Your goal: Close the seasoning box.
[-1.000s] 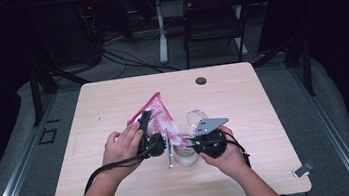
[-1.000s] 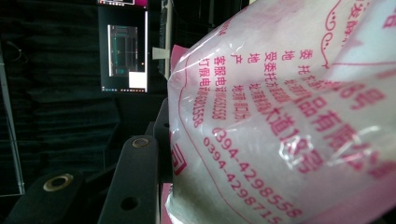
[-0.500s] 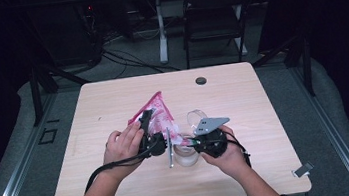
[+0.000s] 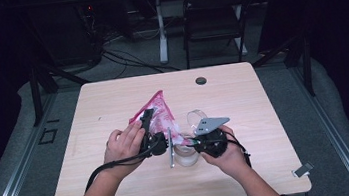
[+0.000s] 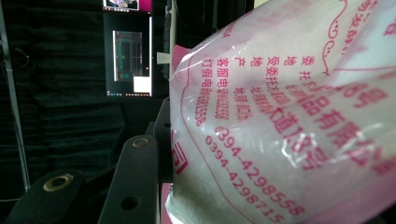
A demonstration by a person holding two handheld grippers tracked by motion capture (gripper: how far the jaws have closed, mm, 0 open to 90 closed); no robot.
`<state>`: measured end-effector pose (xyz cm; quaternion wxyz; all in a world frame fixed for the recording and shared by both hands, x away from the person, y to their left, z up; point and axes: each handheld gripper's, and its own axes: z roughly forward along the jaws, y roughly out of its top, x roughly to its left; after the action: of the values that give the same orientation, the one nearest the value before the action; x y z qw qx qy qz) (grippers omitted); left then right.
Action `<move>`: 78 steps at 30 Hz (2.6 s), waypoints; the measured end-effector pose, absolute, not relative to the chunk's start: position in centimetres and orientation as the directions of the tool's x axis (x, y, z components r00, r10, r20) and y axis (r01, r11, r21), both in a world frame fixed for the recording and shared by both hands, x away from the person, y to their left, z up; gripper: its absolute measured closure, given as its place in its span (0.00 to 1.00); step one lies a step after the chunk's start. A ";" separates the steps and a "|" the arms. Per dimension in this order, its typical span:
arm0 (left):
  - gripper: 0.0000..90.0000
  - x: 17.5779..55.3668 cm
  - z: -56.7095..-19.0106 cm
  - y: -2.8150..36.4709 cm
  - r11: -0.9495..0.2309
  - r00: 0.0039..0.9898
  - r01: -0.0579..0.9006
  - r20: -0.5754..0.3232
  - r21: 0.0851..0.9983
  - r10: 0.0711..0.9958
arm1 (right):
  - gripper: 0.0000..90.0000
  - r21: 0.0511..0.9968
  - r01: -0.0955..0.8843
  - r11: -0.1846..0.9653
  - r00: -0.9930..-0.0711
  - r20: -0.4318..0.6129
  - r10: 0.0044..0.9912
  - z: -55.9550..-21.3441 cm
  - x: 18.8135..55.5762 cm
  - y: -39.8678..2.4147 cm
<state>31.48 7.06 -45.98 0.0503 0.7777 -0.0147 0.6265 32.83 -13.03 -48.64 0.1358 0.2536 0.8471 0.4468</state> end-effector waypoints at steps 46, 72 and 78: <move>0.70 31.3 -45.7 6.6 -0.993 0.206 -0.101 0.978 0.057 0.035 | 1.00 0.826 0.312 0.470 -0.830 -0.004 0.557 -48.7 33.0 -13.3; 0.70 31.2 -45.4 6.2 -0.993 0.199 -0.113 0.980 0.042 0.019 | 1.00 0.828 0.318 0.462 -0.826 0.003 0.564 -48.6 33.1 -13.6; 0.70 31.1 -45.4 6.1 -0.992 0.201 -0.114 0.979 0.049 0.025 | 1.00 0.829 0.318 0.459 -0.824 0.003 0.566 -48.6 33.1 -13.7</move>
<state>31.10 6.09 -45.43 0.0549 0.7729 -0.0287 0.6315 33.11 -13.68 -48.62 0.1381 0.2624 0.8430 0.4488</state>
